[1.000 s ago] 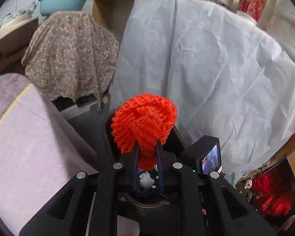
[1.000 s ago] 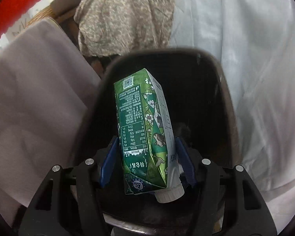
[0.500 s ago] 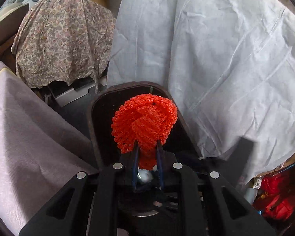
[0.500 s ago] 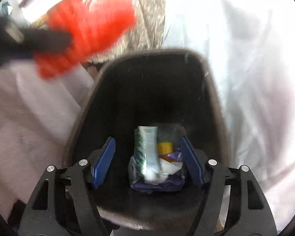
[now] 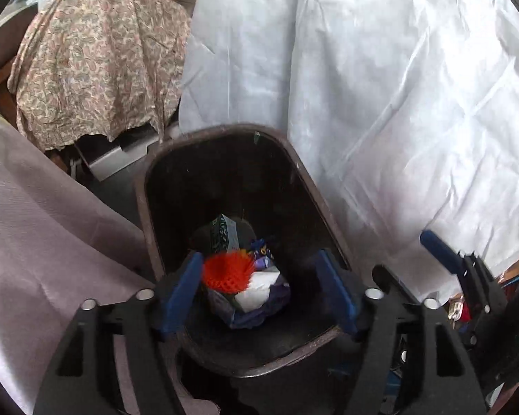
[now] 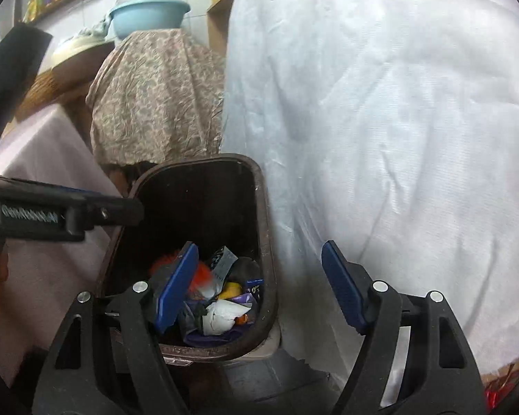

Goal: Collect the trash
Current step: 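Grasp the yellow chip bag with the left tool while the right tool grasps the white tissue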

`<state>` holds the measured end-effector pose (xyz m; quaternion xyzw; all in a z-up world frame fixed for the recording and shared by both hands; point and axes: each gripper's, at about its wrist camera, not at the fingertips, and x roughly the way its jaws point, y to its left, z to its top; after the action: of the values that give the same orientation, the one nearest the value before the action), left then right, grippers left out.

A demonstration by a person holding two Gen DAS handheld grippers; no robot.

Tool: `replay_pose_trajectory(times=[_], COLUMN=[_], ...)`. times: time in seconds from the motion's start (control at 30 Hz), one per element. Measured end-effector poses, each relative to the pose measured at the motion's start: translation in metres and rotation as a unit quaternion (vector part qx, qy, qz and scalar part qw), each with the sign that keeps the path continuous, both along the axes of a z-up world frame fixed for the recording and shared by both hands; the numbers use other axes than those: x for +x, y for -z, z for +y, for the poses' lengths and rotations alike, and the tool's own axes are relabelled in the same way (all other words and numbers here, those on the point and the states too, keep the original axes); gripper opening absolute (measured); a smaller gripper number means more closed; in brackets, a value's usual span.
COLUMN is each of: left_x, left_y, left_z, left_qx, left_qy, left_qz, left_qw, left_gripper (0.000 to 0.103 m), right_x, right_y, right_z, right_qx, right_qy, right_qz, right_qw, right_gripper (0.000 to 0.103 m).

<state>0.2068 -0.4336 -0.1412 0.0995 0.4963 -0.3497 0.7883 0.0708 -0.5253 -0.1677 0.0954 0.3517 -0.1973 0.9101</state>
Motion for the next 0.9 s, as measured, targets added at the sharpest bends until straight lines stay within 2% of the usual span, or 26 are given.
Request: replay_pose_trajectory(times=[0.13,0.27,0.4,0.53,0.67,0.77,0.9], left_x=[-0.001,-0.006,-0.011,-0.014,-0.015,-0.013,-0.008], left_y=[-0.021,-0.054,-0.081,-0.099,-0.115,-0.122,-0.127], left_z=[0.012,0.035,0.068,0.107,0.156,0.191,0.242], left_qx=[-0.021,-0.043,-0.063,-0.060,-0.059,-0.052,-0.038], left_qy=[-0.008,-0.013,-0.017,-0.027,-0.046,-0.063,-0.094], left_qz=[-0.002,-0.039,-0.064,-0.102,-0.131,-0.149,-0.164], left_qw=[0.9997,0.9982,0.9958,0.9926,0.9886,0.9854,0.9811], left_gripper=[0.073,0.081,0.084,0.087,0.090,0.090,0.093], right_x=[0.002,0.006,0.019,0.031,0.046,0.058,0.076], right_y=[-0.007,-0.021,-0.041,-0.064,-0.081,-0.093,-0.108], right_z=[0.009,0.023,0.047,0.080,0.104,0.128,0.174], right_qx=[-0.001,-0.002,0.007,-0.002,0.024,0.036,0.028], right_qy=[-0.004,-0.025,-0.064,-0.108,-0.141,-0.174,-0.228], right_qz=[-0.002,-0.015,-0.031,-0.047,-0.059,-0.066,-0.064], right_qw=[1.000,1.000,0.997,0.993,0.988,0.982,0.971], right_gripper=[0.074,0.074,0.074,0.075,0.075,0.075,0.075])
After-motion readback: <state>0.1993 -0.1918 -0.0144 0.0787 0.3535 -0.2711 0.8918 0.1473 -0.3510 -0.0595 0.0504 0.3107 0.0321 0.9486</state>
